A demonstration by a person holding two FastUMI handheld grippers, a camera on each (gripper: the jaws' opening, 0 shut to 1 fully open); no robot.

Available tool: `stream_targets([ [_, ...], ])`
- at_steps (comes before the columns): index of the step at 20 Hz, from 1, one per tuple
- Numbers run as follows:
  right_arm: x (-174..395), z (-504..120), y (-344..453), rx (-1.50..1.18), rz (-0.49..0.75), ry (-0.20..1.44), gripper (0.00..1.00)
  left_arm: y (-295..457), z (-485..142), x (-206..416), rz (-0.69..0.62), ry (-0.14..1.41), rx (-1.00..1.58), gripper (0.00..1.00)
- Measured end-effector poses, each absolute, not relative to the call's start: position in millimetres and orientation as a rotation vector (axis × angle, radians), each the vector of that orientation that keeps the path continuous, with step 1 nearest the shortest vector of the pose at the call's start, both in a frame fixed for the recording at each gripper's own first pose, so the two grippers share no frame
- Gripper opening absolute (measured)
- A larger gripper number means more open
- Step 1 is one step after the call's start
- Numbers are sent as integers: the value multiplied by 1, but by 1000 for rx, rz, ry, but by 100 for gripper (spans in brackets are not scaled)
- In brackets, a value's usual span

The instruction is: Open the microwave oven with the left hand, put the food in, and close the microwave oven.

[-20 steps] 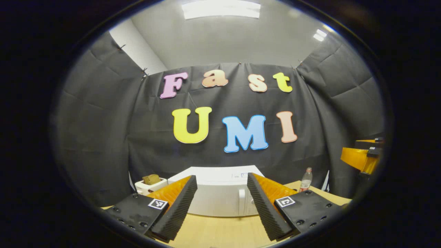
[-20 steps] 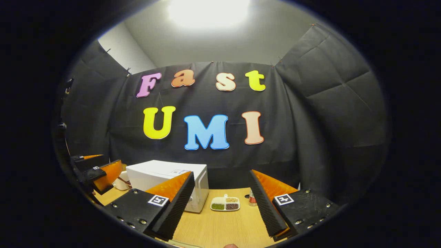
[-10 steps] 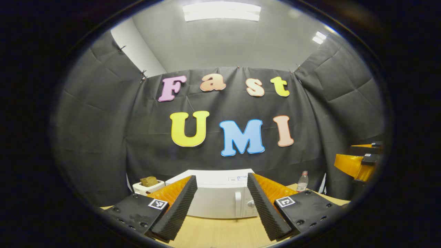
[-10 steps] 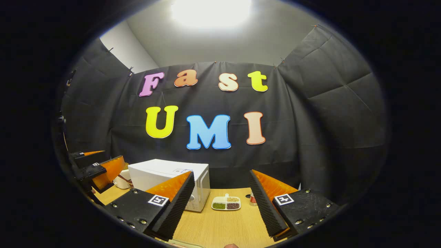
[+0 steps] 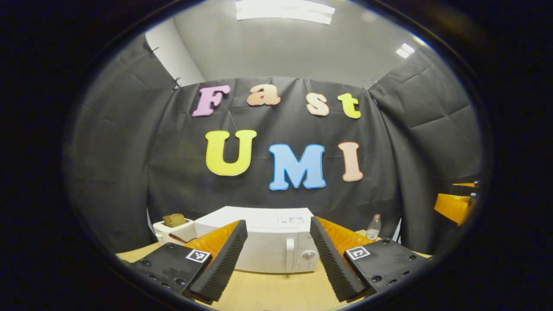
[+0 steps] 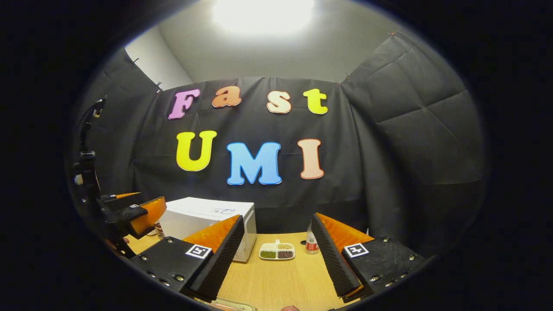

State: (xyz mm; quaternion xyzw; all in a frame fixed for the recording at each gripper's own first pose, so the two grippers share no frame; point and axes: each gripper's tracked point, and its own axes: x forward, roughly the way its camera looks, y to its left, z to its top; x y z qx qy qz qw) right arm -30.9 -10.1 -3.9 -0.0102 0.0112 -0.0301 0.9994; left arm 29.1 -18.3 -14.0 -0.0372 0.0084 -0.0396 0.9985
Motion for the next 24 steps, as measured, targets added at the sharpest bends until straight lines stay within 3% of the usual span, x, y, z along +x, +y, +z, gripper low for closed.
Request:
stream_targets([
  [11,-75,0,-48,-82,-219,40,96,-43,-83,111,-160,110,-68,100],
  [14,-87,-1,-58,-79,-262,53,96,-54,-107,131,-185,147,-71,96],
  [16,-93,-2,-64,-87,-283,61,95,-65,-123,143,-211,171,-56,100],
  [17,-95,-4,-65,-85,-288,68,96,-69,-130,149,-221,182,-49,96],
  [18,-97,-6,-67,-79,-296,76,96,-72,-140,154,-227,196,-42,98],
  [24,-108,-18,-78,-63,-333,116,96,-81,-189,182,-204,288,-38,98],
])
